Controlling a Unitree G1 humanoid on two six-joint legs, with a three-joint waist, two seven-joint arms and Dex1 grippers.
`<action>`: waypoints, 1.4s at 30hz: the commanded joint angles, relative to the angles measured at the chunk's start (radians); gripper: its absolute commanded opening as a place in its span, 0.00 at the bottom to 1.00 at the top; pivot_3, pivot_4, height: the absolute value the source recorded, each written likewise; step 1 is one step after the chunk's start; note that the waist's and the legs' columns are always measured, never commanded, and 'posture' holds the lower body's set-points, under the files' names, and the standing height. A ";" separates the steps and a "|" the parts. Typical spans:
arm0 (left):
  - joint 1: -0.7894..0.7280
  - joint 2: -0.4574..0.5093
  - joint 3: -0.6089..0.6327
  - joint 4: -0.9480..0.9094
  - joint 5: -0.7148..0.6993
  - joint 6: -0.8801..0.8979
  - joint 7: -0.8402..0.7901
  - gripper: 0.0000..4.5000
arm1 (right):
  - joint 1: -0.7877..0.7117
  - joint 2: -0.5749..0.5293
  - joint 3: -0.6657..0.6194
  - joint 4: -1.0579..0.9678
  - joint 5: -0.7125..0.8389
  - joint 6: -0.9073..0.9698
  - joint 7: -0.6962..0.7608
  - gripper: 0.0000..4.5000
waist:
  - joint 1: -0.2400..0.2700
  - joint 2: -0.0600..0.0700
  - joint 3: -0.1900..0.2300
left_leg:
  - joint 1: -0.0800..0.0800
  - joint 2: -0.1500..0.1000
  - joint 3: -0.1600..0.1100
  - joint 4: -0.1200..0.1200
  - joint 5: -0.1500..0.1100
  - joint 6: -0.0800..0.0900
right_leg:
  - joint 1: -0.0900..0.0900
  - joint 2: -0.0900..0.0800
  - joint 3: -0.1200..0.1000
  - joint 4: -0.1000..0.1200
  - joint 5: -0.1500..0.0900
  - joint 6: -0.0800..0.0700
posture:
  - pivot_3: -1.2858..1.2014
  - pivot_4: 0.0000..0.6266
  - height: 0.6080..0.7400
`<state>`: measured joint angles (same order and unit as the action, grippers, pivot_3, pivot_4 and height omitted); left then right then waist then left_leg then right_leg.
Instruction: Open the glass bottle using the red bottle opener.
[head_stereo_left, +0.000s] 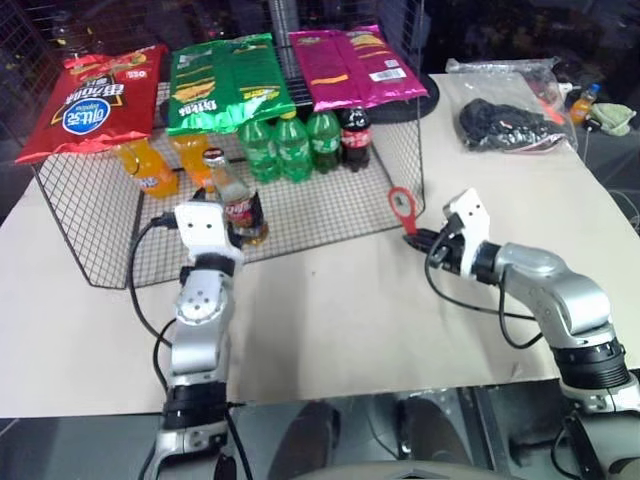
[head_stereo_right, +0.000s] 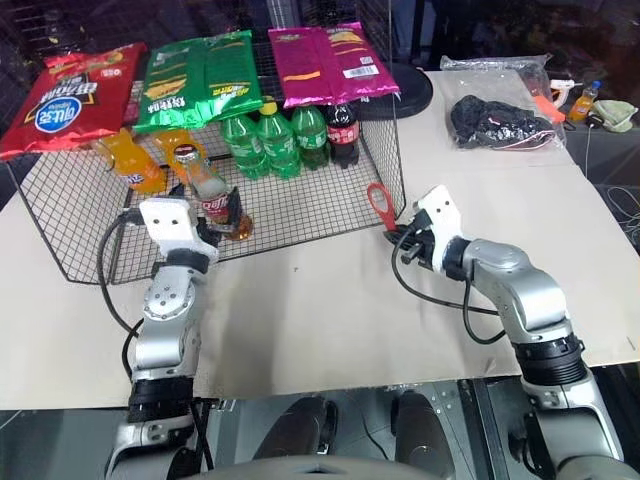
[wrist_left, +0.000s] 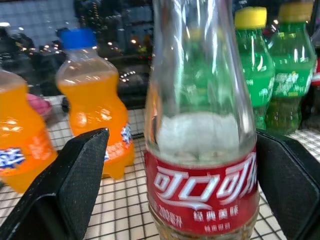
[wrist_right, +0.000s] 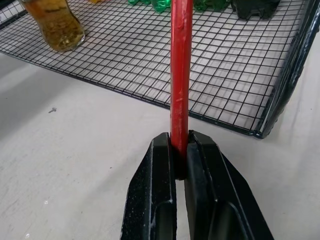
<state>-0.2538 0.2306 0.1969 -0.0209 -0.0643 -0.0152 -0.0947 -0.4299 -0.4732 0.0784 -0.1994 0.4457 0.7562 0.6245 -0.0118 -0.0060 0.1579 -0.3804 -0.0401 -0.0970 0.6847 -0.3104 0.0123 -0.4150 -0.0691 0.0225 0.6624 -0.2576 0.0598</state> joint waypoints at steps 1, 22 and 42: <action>-0.025 0.006 0.002 0.023 -0.013 -0.041 -0.014 0.82 | -0.006 0.002 -0.014 -0.044 -0.002 -0.027 0.002 0.00 | 0.000 0.000 0.000 | 0.000 0.000 0.000 0.000 0.000 0.000 | 0.000 0.000 0.000 0.000 0.000 0.000 | 0.52 0.24 1.00; 0.028 0.130 -0.153 -0.218 -0.317 0.159 -0.484 0.58 | -0.001 0.011 -0.032 0.004 -0.057 -0.121 -0.010 0.00 | -0.003 0.000 0.000 | -0.001 0.000 -0.001 0.000 0.000 0.000 | 0.000 0.000 -0.001 0.000 0.000 0.000 | 0.52 0.24 1.00; 0.038 0.097 -0.249 -0.197 -0.320 0.136 -0.635 0.81 | 0.000 0.026 -0.063 0.019 -0.085 -0.177 -0.037 0.00 | 0.001 0.000 0.000 | -0.001 0.000 -0.001 0.000 0.000 0.000 | 0.000 0.000 -0.001 0.000 0.000 0.000 | 0.52 0.24 1.00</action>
<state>-0.2116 0.3356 -0.0504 -0.1859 -0.3596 0.1340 -0.7200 -0.4200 -0.4471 0.0370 -0.1483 0.3579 0.6026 0.5857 -0.0112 -0.0058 0.1580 -0.3811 -0.0405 -0.0979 0.6852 -0.3104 0.0123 -0.4151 -0.0695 0.0220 0.6621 -0.2576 0.0598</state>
